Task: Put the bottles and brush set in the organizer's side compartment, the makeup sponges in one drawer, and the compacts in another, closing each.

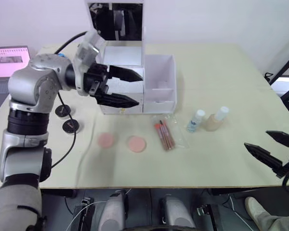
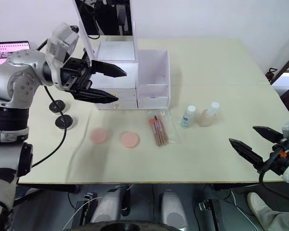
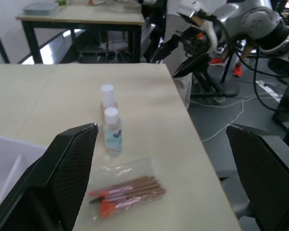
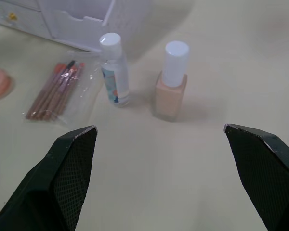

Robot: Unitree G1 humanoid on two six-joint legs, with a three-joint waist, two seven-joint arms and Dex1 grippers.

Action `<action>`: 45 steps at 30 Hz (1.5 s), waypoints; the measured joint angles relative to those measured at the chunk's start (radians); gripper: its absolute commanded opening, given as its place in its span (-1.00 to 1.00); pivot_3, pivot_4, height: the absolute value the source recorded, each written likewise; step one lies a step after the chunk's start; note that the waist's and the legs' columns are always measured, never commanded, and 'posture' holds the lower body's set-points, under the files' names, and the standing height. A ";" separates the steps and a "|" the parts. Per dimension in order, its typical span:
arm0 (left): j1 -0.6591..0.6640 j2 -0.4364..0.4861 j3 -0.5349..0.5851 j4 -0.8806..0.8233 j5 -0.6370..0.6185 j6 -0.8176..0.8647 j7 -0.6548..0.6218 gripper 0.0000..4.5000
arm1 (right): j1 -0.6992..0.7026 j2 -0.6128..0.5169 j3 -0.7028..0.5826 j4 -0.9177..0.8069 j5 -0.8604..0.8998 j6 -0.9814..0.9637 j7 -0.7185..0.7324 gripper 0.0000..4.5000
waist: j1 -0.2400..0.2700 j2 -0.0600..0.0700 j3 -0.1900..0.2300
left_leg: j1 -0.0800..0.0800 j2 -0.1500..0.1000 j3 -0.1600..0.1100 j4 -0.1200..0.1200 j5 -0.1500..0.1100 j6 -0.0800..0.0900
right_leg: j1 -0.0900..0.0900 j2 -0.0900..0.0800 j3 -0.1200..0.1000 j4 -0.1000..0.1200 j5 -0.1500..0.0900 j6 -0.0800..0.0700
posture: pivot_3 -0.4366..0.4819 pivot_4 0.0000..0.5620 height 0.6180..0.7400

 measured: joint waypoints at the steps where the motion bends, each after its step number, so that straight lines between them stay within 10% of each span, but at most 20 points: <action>1: 0.000 -0.001 0.000 -0.001 0.000 0.000 0.001 0.97 | -0.011 0.004 0.014 -0.003 -0.004 -0.005 -0.016 1.00 | 0.001 0.000 0.000 | 0.000 0.000 0.000 0.000 0.000 0.000 | 0.000 0.000 0.000 0.000 0.000 0.000 | -0.05 -0.47 1.00; 9: 0.092 0.001 0.008 -0.072 0.039 -0.038 0.130 0.97 | -0.261 0.044 0.348 0.148 -0.176 -0.131 -0.221 1.00 | 0.009 -0.001 0.000 | -0.001 -0.001 0.000 -0.001 0.000 0.000 | -0.001 -0.001 0.001 -0.001 0.000 0.000 | -0.05 -0.47 1.00; 24: 0.161 0.032 0.062 -0.174 -0.005 0.004 0.248 0.97 | -0.384 0.045 0.519 0.358 -0.253 -0.226 -0.190 1.00 | 0.002 -0.001 0.000 | 0.000 0.000 0.001 -0.001 0.000 0.000 | -0.001 0.000 0.001 0.000 0.000 0.000 | -0.05 -0.47 1.00; 28: 0.158 0.031 0.070 -0.174 -0.005 0.004 0.264 1.00 | -0.411 0.030 0.570 0.404 -0.282 -0.262 -0.157 0.43 | 0.003 -0.001 0.000 | 0.000 0.000 0.001 0.000 0.000 0.000 | -0.001 0.000 0.001 0.000 0.000 0.000 | -0.05 -0.47 1.00; 45: 0.123 0.013 0.091 -0.162 -0.025 -0.005 0.329 1.00 | -0.472 0.054 0.622 0.455 -0.308 -0.278 -0.163 0.32 | 0.004 -0.001 0.000 | 0.000 0.000 0.001 0.000 0.000 0.000 | -0.001 0.000 0.001 0.000 0.000 0.001 | -0.05 -0.47 1.00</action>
